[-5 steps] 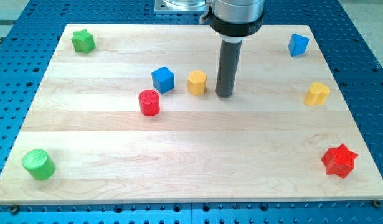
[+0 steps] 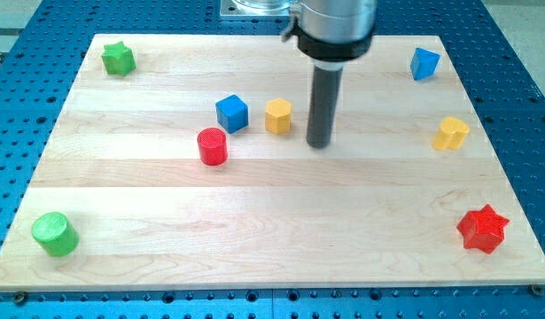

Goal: Push the hexagon slightly to the left

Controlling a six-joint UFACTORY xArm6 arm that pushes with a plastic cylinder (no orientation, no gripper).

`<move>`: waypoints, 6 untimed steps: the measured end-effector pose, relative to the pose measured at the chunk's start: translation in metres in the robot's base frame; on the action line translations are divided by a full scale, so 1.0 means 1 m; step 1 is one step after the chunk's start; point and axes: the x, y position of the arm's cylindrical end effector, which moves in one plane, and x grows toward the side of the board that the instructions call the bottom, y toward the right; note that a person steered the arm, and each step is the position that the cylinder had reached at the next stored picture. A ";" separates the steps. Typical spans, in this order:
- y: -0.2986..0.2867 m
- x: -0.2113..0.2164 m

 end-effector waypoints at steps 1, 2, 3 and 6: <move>0.003 0.039; -0.019 0.039; -0.026 0.039; -0.049 0.026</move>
